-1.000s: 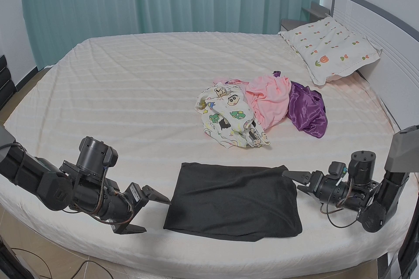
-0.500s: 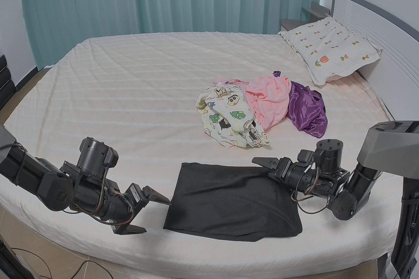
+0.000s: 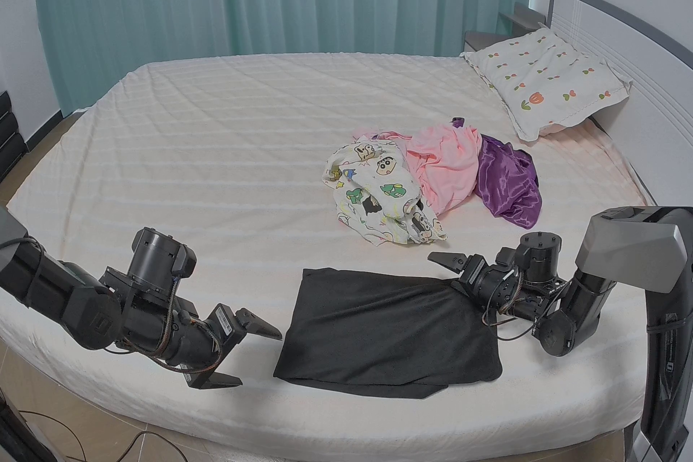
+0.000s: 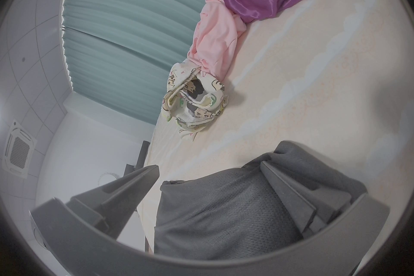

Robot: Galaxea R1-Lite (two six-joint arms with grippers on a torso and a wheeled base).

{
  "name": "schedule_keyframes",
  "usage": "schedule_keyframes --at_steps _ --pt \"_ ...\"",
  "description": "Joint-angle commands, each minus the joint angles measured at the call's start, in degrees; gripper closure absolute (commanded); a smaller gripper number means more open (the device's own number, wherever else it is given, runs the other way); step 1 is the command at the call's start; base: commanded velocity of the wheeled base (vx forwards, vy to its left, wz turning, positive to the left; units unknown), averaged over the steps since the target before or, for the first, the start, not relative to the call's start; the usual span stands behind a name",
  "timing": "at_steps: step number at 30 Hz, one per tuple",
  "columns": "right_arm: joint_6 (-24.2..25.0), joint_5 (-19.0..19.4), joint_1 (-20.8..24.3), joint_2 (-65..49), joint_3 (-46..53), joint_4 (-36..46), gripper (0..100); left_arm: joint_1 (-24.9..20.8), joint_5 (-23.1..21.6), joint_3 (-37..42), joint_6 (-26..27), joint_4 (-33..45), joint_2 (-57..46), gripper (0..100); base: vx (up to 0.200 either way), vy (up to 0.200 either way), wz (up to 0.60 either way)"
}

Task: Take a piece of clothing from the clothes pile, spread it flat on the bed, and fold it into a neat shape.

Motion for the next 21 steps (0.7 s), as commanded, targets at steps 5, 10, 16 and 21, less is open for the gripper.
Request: schedule_keyframes --at_steps 5,10,16,21 --pt "0.48 0.14 0.09 -7.13 4.82 -2.55 0 -0.01 0.07 -0.02 -0.02 0.05 -0.27 0 0.000 0.000 0.00" --pt "0.31 0.41 0.09 -11.78 9.65 -3.16 0 -0.01 0.16 0.07 -0.02 0.05 -0.62 0 0.000 0.000 0.00" --pt "0.13 0.84 2.64 -12.66 18.97 -3.51 0 -0.01 0.16 0.07 -0.02 0.05 -0.54 0 0.000 0.000 0.00" --pt "0.31 4.18 3.87 -12.31 23.62 -5.01 0 -0.01 0.25 0.15 -0.02 0.05 -0.62 0 0.000 0.000 0.00"
